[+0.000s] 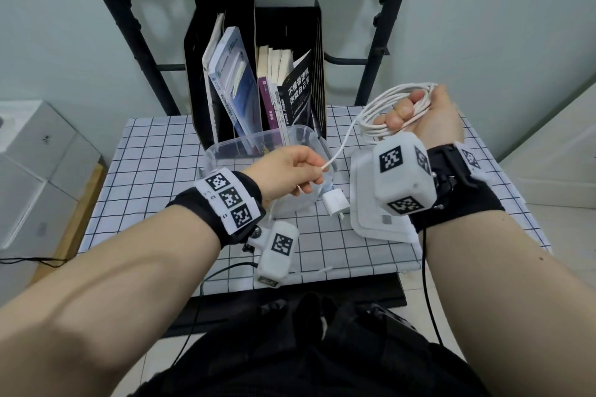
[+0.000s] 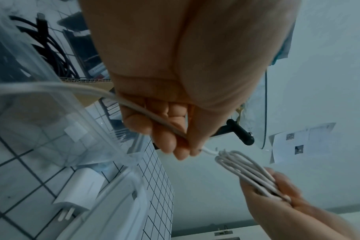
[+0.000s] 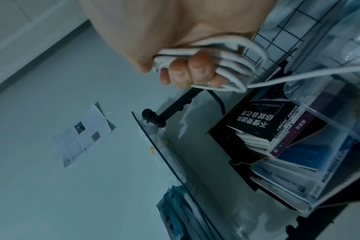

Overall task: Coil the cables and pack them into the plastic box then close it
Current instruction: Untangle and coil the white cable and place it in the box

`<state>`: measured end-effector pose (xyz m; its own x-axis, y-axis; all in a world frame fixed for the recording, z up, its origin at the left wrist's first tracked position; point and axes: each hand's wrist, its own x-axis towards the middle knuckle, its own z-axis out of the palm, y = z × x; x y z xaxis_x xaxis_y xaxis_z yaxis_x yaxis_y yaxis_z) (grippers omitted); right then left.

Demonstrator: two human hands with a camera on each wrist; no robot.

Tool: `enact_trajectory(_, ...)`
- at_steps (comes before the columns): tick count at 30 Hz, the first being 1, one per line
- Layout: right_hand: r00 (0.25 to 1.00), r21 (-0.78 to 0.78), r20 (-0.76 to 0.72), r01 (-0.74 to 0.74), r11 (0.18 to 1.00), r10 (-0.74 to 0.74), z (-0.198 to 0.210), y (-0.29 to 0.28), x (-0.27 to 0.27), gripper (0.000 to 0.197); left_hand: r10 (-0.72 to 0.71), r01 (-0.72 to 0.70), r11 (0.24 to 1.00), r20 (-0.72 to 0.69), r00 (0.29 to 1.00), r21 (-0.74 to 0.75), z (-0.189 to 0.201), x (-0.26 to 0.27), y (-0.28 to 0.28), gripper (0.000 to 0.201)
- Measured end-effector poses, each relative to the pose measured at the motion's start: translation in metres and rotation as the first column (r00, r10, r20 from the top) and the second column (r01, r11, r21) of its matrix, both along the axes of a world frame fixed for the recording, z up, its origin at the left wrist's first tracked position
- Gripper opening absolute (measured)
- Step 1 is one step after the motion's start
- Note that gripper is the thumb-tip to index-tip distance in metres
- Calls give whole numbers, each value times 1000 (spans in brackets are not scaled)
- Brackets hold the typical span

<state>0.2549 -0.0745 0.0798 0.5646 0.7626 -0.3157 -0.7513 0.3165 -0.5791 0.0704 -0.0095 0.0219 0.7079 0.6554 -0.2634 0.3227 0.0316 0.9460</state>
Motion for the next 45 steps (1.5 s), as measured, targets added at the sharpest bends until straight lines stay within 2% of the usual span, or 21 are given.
enact_trajectory(3, 1000, 6, -9, 8, 1000, -8, -3, 2, -7, 35, -53, 54, 997, -12, 999, 54, 7, 1, -2, 18)
enact_trajectory(8, 997, -82, 81, 5, 997, 2, -9, 10, -14, 19, -149, 151, 985, -22, 989, 85, 22, 5, -3, 41)
enact_trajectory(10, 992, -109, 127, 5, 994, 9, -13, 14, -16, 18, -167, 170, 980, -34, 985, 107, 28, 5, -2, 40)
enact_trajectory(13, 954, -153, 294, -5, 988, 51, -15, 15, -20, 13, -182, 182, 979, -11, 983, 94, 31, 7, -2, 29)
enact_trajectory(17, 825, -252, 533, -57, 966, 188, -15, 12, -25, 12, -144, 144, 990, 74, 987, 5, 33, 9, -2, 15)
enact_trajectory(22, 630, -367, 689, -120, 922, 357, -19, 10, -32, 13, -143, 143, 990, 61, 988, 5, 36, 12, -7, 3)
enact_trajectory(26, 467, -431, 769, -123, 894, 435, -21, 6, -32, 16, -201, 201, 980, 32, 979, 5, 38, 12, -10, 13)
enact_trajectory(28, 407, -464, 784, -117, 878, 468, -23, 4, -31, 18, -203, 202, 979, 35, 979, 21, 41, 12, -10, 17)
enact_trajectory(31, 370, -513, 767, -138, 847, 525, -28, 2, -34, 19, -156, 153, 987, 64, 986, 55, 46, 10, -7, 15)
enact_trajectory(35, 393, -556, 716, -179, 812, 577, -25, -1, -37, 31, -103, 95, 991, 83, 991, 92, 49, 10, -6, 12)
enact_trajectory(38, 344, -625, 681, -189, 758, 647, -22, -3, -37, 32, -26, 14, 995, 122, 992, 94, 50, 10, -1, 12)
enact_trajectory(39, 348, -635, 665, -202, 745, 661, -21, -4, -38, 35, -8, -5, 995, 134, 991, 99, 50, 10, 1, 14)
enact_trajectory(42, 371, -657, 610, -257, 709, 700, -17, -7, -43, 44, 19, -38, 993, 169, 986, 109, 51, 11, 5, 16)
enact_trajectory(45, 350, -687, 569, -294, 664, 744, -15, -8, -42, 61, 36, -52, 996, 215, 976, 71, 51, 11, 7, 17)
